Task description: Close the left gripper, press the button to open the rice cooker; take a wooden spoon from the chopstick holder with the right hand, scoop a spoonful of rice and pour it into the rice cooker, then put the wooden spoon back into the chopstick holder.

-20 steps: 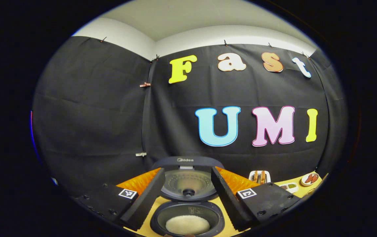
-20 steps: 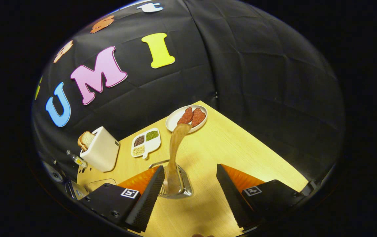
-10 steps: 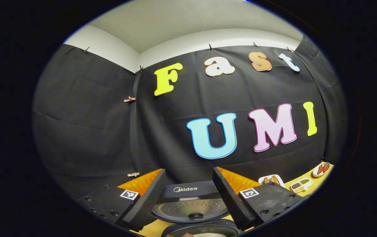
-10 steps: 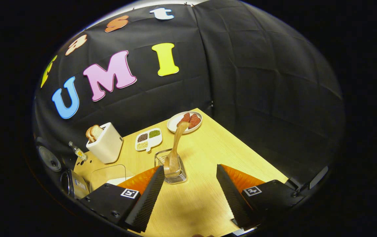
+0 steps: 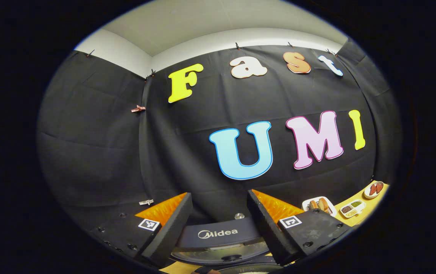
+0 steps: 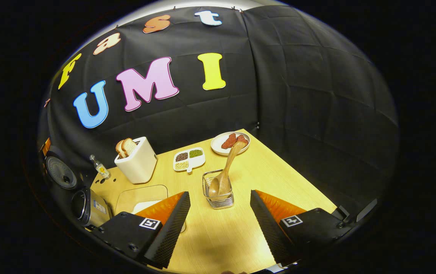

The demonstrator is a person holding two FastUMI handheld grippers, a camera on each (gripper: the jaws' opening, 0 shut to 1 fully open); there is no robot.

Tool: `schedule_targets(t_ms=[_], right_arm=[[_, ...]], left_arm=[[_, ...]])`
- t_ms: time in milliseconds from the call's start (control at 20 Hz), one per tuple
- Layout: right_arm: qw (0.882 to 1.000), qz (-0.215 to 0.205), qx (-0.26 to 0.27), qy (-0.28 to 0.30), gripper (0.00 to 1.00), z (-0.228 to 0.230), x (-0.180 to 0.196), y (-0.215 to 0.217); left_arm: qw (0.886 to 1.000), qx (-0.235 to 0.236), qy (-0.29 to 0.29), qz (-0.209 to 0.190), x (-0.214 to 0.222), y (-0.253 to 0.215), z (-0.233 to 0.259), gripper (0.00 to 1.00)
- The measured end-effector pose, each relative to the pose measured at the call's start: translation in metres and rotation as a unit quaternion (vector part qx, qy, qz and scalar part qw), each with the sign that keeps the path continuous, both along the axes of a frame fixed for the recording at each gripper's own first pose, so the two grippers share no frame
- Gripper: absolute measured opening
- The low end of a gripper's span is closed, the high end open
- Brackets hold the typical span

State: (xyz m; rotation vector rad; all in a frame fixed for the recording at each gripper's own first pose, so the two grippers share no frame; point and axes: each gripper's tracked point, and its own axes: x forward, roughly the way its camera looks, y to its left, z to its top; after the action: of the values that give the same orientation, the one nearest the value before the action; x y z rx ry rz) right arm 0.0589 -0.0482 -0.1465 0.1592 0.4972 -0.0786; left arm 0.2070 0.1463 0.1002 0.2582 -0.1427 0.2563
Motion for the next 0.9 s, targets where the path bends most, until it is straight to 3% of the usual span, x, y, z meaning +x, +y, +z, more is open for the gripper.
schedule_targets(t_ms=[100, 450, 900], right_arm=[[1.0, 0.003, 0.0, 0.0, 0.99, 0.001, 0.005, 0.003], [0.999, 0.034, 0.009, -0.004, 0.99, -0.001, 0.018, 0.024], [0.997, 0.07, 0.02, 0.009, 0.99, -0.012, 0.018, 0.032]], left_arm=[[1.0, -0.01, 0.013, -0.006, -0.002, -0.005, -0.004, 0.96], [0.994, -0.069, 0.088, 0.006, -0.046, -0.029, -0.039, 1.0], [0.967, -0.146, 0.205, 0.039, -0.113, -0.05, -0.111, 1.0]])
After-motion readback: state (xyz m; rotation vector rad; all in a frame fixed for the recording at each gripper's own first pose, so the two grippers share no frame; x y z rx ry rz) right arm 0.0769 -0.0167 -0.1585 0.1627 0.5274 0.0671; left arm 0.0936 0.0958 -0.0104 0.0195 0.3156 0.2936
